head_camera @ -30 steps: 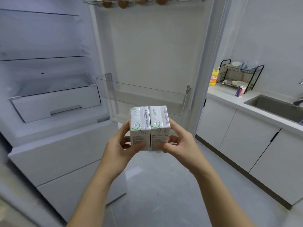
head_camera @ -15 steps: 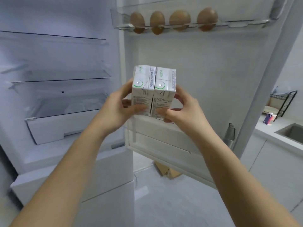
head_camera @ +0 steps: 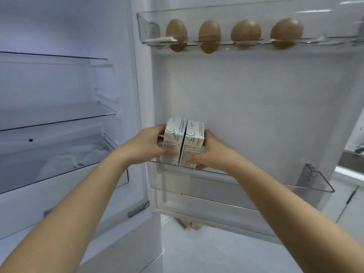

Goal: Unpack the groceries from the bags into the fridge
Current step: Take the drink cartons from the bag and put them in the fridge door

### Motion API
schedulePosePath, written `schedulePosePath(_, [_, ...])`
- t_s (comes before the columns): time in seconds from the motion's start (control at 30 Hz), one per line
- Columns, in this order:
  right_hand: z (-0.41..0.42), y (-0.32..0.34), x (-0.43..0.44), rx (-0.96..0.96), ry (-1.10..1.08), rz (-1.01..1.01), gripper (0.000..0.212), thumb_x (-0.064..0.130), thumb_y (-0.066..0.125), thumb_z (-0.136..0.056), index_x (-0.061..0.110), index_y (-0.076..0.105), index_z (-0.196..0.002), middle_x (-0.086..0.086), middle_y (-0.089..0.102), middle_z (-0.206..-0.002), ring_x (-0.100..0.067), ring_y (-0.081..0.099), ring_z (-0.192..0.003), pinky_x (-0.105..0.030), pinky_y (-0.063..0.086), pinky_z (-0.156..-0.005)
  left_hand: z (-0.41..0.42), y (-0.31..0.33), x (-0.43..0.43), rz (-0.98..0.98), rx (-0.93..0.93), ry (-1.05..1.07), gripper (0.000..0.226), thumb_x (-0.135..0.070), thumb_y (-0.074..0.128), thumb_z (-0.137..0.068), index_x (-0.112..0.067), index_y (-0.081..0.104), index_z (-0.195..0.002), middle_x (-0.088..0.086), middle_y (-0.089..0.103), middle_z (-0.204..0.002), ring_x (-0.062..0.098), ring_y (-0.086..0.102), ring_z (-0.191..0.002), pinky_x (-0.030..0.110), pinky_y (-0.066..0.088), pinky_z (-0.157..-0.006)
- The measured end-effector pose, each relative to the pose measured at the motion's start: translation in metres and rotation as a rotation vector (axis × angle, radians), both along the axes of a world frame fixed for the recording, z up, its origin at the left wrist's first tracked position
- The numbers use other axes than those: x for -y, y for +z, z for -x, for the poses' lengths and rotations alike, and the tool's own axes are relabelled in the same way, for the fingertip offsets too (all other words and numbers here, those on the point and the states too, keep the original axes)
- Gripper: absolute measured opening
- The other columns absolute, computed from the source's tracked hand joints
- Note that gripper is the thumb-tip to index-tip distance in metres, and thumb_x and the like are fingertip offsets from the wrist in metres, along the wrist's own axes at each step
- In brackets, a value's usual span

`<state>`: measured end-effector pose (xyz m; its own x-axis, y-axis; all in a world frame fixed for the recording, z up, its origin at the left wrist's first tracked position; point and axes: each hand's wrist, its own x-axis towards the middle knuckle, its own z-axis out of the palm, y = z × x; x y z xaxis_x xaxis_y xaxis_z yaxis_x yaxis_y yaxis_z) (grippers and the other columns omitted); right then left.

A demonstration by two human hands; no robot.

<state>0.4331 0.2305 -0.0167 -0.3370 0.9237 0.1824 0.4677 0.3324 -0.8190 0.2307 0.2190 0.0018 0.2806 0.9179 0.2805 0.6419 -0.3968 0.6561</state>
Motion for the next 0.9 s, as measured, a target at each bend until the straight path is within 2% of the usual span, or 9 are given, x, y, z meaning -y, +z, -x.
schedulePosePath(0.07, [0.003, -0.004, -0.004, 0.016, 0.030, 0.002, 0.068, 0.013, 0.080, -0.066, 0.021, 0.055, -0.129, 0.003, 0.068, -0.106, -0.014, 0.068, -0.092, -0.036, 0.061, -0.066, 0.003, -0.001, -0.007, 0.025, -0.074, -0.028, 0.056, -0.015, 0.077, -0.078, -0.031, 0.052, -0.125, -0.016, 0.064, -0.112, -0.002, 0.061, -0.102, 0.017, 0.048, -0.090])
schedulePosePath(0.13, [0.004, -0.006, -0.005, 0.057, 0.059, 0.010, 0.063, 0.015, 0.077, -0.066, 0.024, 0.061, -0.126, 0.008, 0.070, -0.101, -0.009, 0.067, -0.087, -0.030, 0.058, -0.067, 0.004, -0.002, -0.012, 0.035, -0.127, -0.049, 0.055, -0.018, 0.078, -0.077, -0.028, 0.051, -0.124, -0.014, 0.064, -0.113, 0.002, 0.062, -0.101, 0.023, 0.050, -0.091])
schedulePosePath(0.2, [0.005, -0.008, -0.006, 0.085, 0.041, 0.065, 0.052, 0.011, 0.075, -0.071, 0.022, 0.064, -0.120, -0.002, 0.072, -0.102, -0.018, 0.070, -0.087, -0.038, 0.060, -0.070, 0.005, -0.002, -0.016, 0.035, -0.188, -0.058, 0.066, -0.022, 0.080, -0.075, -0.024, 0.048, -0.132, -0.010, 0.063, -0.119, 0.007, 0.062, -0.104, 0.029, 0.049, -0.095])
schedulePosePath(0.27, [0.006, -0.008, -0.007, 0.115, 0.020, 0.115, 0.030, 0.005, 0.073, -0.078, 0.016, 0.068, -0.106, -0.012, 0.072, -0.097, -0.033, 0.071, -0.090, -0.050, 0.060, -0.075, 0.005, 0.000, -0.019, 0.021, -0.307, -0.049, 0.077, -0.026, 0.081, -0.074, -0.022, 0.041, -0.139, -0.008, 0.059, -0.124, 0.010, 0.058, -0.107, 0.026, 0.046, -0.095])
schedulePosePath(0.33, [0.008, -0.007, -0.006, 0.142, -0.001, 0.138, 0.016, 0.004, 0.071, -0.080, 0.016, 0.068, -0.091, -0.010, 0.071, -0.088, -0.036, 0.071, -0.089, -0.049, 0.060, -0.077, 0.004, 0.003, -0.020, -0.010, -0.436, -0.053, 0.069, -0.030, 0.080, -0.074, -0.021, 0.047, -0.134, -0.006, 0.061, -0.119, 0.012, 0.057, -0.105, 0.029, 0.046, -0.092])
schedulePosePath(0.47, [0.013, -0.004, -0.003, 0.156, -0.031, 0.149, 0.015, 0.007, 0.073, -0.080, 0.016, 0.067, -0.091, -0.006, 0.071, -0.089, -0.027, 0.073, -0.083, -0.036, 0.061, -0.069, 0.003, 0.010, -0.024, -0.017, -0.600, -0.081, 0.044, -0.033, 0.077, -0.074, -0.022, 0.060, -0.113, -0.005, 0.063, -0.103, 0.014, 0.058, -0.094, 0.038, 0.050, -0.084])
schedulePosePath(0.6, [0.019, -0.002, 0.000, 0.102, -0.091, 0.153, 0.026, 0.009, 0.077, -0.076, 0.012, 0.057, -0.092, -0.013, 0.070, -0.101, -0.029, 0.073, -0.084, -0.046, 0.061, -0.073, 0.004, 0.023, -0.026, -0.009, -0.750, -0.105, 0.042, -0.035, 0.077, -0.072, -0.026, 0.063, -0.110, -0.006, 0.063, -0.098, 0.013, 0.059, -0.090, 0.036, 0.052, -0.079])
schedulePosePath(0.7, [0.022, -0.002, 0.004, 0.072, -0.108, 0.142, 0.036, 0.011, 0.082, -0.072, 0.013, 0.054, -0.095, -0.011, 0.068, -0.102, -0.026, 0.073, -0.080, -0.045, 0.061, -0.070, 0.004, 0.033, -0.026, 0.009, -0.824, -0.137, 0.044, -0.037, 0.079, -0.072, -0.028, 0.065, -0.112, -0.008, 0.065, -0.096, 0.012, 0.060, -0.089, 0.032, 0.052, -0.078])
schedulePosePath(0.9, [0.022, -0.005, 0.007, 0.032, -0.090, 0.150, 0.045, 0.019, 0.086, -0.069, 0.015, 0.055, -0.101, -0.006, 0.069, -0.105, -0.021, 0.073, -0.084, -0.043, 0.062, -0.070, 0.012, 0.042, -0.027, 0.074, -0.845, -0.168, 0.043, -0.045, 0.078, -0.071, -0.034, 0.064, -0.111, -0.013, 0.068, -0.098, 0.014, 0.065, -0.093, 0.041, 0.054, -0.087])
